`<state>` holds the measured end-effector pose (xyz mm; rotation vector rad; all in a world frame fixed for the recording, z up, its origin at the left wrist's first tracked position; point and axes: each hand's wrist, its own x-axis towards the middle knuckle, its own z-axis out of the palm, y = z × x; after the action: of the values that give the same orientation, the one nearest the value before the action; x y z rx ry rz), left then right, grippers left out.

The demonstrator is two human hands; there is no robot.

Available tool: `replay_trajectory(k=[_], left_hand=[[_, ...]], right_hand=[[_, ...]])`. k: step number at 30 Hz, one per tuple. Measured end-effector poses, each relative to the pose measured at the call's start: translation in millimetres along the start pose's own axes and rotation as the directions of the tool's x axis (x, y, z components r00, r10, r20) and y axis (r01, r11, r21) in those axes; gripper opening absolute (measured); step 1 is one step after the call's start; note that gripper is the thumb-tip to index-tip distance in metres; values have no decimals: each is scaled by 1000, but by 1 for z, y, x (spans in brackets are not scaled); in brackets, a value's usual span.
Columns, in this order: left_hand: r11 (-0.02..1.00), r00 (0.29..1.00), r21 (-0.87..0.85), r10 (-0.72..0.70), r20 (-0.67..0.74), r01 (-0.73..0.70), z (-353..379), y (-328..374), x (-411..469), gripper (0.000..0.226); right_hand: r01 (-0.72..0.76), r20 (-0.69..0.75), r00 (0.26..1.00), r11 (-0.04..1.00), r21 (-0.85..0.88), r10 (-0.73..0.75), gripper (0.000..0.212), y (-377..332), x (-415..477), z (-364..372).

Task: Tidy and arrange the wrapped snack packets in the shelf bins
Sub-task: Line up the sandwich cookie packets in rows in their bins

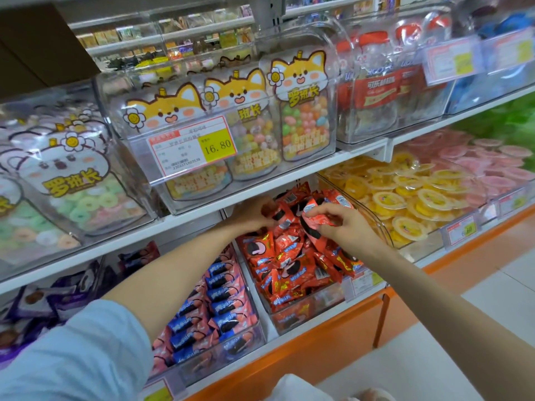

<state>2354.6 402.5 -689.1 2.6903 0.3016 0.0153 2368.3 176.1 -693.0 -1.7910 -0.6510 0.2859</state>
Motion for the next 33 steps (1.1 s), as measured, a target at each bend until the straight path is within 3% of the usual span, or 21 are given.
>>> replay_trajectory(k=[2, 4, 7, 10, 14, 16, 18, 19, 21, 26, 28, 33], left_hand=[[953, 998, -298, 53, -19, -56, -11, 9, -10, 50], [903, 991, -416, 130, 20, -110, -17, 14, -19, 49], [864, 961, -467, 259, 94, -188, -22, 12, -26, 35], [860, 939, -450, 322, 119, -238, -18, 20, -28, 32], [848, 935, -462, 341, 97, -261, -18, 25, -26, 35], [916, 962, -341, 256, 91, -212, -19, 15, -22, 33], [989, 983, 79, 110, 146, -122, -16, 2, -16, 38], [951, 981, 301, 17, 192, -76, -11, -4, -14, 45], [847, 964, 528, -83, 252, -65, 2, -9, -11, 53], [727, 971, 681, -92, 219, -85, 11, -2, -2, 39], [717, 979, 697, -123, 163, -26, 5, -3, -1, 34], [750, 992, 659, -117, 38, 63, 6, -13, 0, 49]], right_hand=[[-1, -32, 999, 1000, 6, 2, 12, 0, 3, 3], [4, -107, 994, 999, -48, -10, 20, 1, 6, 6], [65, -159, 983, 979, -195, -97, 40, -2, 9, 10], [66, -34, 996, 946, -319, -81, 60, 2, 13, 16], [93, -42, 992, 921, -379, -117, 41, 4, 14, 16], [94, -97, 986, 929, -358, -137, 30, 1, 12, 10], [75, -144, 981, 938, -339, -131, 32, 1, 11, 3], [63, -154, 981, 941, -333, -121, 33, 1, 11, 0], [55, -139, 985, 944, -324, -105, 34, 2, 10, -4], [79, -92, 989, 939, -333, -116, 29, 6, 5, -5], [70, -84, 991, 943, -325, -102, 27, 7, 5, -5], [65, -89, 991, 949, -309, -97, 28, 10, 5, -6]])
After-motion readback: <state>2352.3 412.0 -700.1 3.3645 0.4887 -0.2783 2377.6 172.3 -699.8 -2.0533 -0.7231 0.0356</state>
